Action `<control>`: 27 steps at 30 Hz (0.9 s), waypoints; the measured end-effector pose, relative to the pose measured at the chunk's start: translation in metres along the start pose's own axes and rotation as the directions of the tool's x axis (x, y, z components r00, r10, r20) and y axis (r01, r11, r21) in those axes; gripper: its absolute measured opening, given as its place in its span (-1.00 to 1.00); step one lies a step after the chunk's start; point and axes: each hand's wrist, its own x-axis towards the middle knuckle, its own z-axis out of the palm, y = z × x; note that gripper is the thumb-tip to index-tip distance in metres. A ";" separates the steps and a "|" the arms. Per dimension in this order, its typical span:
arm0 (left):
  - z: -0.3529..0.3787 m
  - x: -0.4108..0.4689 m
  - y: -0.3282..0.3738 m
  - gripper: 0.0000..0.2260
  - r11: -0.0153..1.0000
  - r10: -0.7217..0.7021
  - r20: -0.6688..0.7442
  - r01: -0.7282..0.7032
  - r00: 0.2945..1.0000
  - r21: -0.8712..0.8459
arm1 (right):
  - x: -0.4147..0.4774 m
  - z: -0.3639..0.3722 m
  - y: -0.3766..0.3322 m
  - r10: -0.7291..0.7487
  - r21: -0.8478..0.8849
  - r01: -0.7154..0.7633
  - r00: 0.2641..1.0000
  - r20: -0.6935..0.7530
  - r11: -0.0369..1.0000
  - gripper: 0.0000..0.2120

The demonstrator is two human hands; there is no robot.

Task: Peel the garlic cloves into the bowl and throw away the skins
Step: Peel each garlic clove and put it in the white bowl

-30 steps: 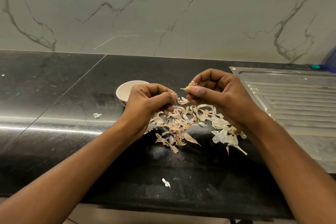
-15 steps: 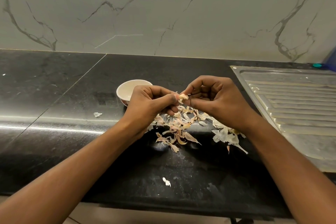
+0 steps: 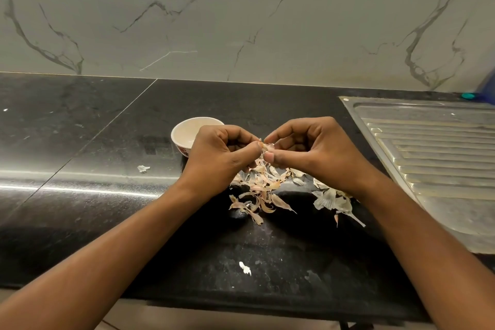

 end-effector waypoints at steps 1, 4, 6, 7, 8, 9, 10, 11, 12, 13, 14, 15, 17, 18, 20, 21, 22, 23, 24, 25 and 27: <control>0.000 0.000 0.000 -0.96 1.000 0.000 0.002 0.000 1.000 0.000 | 0.000 -0.001 0.001 0.000 0.000 0.000 1.000 -0.002 1.000 -0.76; 0.000 0.000 0.001 -0.95 1.000 0.004 0.014 -0.004 1.000 0.005 | 0.001 -0.002 0.002 0.011 0.015 -0.011 1.000 -0.011 1.000 -0.78; 0.000 0.000 0.001 -0.95 1.000 0.005 0.016 -0.005 1.000 0.000 | 0.001 -0.003 0.003 0.023 0.038 -0.022 1.000 -0.006 0.999 -0.78; 0.000 0.000 0.002 -0.94 1.000 0.005 0.019 -0.005 1.000 -0.002 | 0.001 -0.003 0.003 0.028 0.051 -0.027 1.000 -0.003 0.998 -0.78; 0.000 0.000 0.002 -0.94 1.000 0.006 0.023 -0.006 1.000 -0.006 | 0.001 -0.004 0.003 0.033 0.067 -0.033 0.999 -0.001 0.997 -0.79; 0.000 0.000 0.002 -0.93 1.000 0.007 0.023 -0.006 1.000 -0.014 | 0.001 -0.004 0.003 0.039 0.086 -0.039 0.999 0.003 0.996 -0.79; 0.000 -0.001 0.003 -0.93 1.000 0.004 0.022 -0.003 1.000 -0.027 | 0.001 -0.004 0.003 0.043 0.107 -0.044 0.999 0.009 0.993 -0.79; 0.000 -0.001 0.003 -0.92 0.999 -0.001 0.022 0.002 1.000 -0.040 | 0.001 -0.004 0.001 0.046 0.128 -0.048 0.999 0.016 0.991 -0.80; 0.000 0.000 0.004 -0.92 0.999 -0.005 0.022 0.006 1.000 -0.048 | 0.001 -0.003 0.000 0.046 0.149 -0.049 0.999 0.024 0.988 -0.80; -0.001 0.000 0.004 -0.92 0.999 -0.007 0.021 0.008 1.000 -0.052 | 0.001 -0.003 -0.001 0.046 0.171 -0.050 0.999 0.029 0.984 -0.80; -0.002 0.001 0.004 -0.92 0.998 -0.011 0.015 0.011 1.000 -0.054 | 0.000 -0.003 -0.002 0.046 0.200 -0.051 0.999 0.026 0.978 -0.80; -0.003 0.002 0.004 -0.91 0.998 -0.017 0.002 0.017 1.000 -0.059 | 0.000 -0.005 -0.003 0.050 0.235 -0.051 0.999 0.011 0.971 -0.80; -0.005 0.003 0.002 -0.90 0.996 -0.037 -0.042 0.034 0.998 -0.083 | -0.001 -0.008 -0.006 0.061 0.276 -0.048 0.997 -0.037 0.960 -0.80; -0.006 0.003 0.002 -0.89 0.995 -0.043 -0.057 0.038 0.997 -0.088 | -0.001 -0.009 -0.007 0.065 0.280 -0.047 0.996 -0.054 0.959 -0.80; -0.006 0.002 0.002 -0.90 0.995 -0.040 -0.067 0.034 0.997 -0.090 | -0.002 -0.009 -0.007 0.078 0.277 -0.058 0.995 -0.062 0.959 -0.79; -0.004 0.002 0.003 -0.91 0.995 -0.034 -0.069 0.027 0.997 -0.095 | -0.003 -0.009 -0.006 0.081 0.270 -0.063 0.995 -0.058 0.961 -0.78; -0.003 0.001 0.003 -0.92 0.995 -0.031 -0.069 0.024 0.997 -0.099 | -0.002 -0.009 -0.006 0.081 0.260 -0.064 0.995 -0.054 0.963 -0.77; -0.003 0.001 0.004 -0.94 0.995 -0.030 -0.067 0.023 0.997 -0.099 | -0.002 -0.008 -0.007 0.082 0.251 -0.066 0.995 -0.052 0.966 -0.76; -0.003 0.000 0.005 -0.95 0.995 -0.028 -0.065 0.021 0.997 -0.099 | -0.001 -0.008 -0.007 0.083 0.240 -0.068 0.995 -0.051 0.968 -0.76; -0.003 0.000 0.005 -0.96 0.995 -0.025 -0.063 0.019 0.998 -0.097 | 0.000 -0.008 -0.007 0.083 0.228 -0.070 0.995 -0.049 0.971 -0.77; -0.004 0.000 0.004 -0.95 0.995 -0.015 -0.055 0.010 0.998 -0.095 | 0.000 -0.009 -0.007 0.075 0.197 -0.065 0.996 -0.046 0.978 -0.83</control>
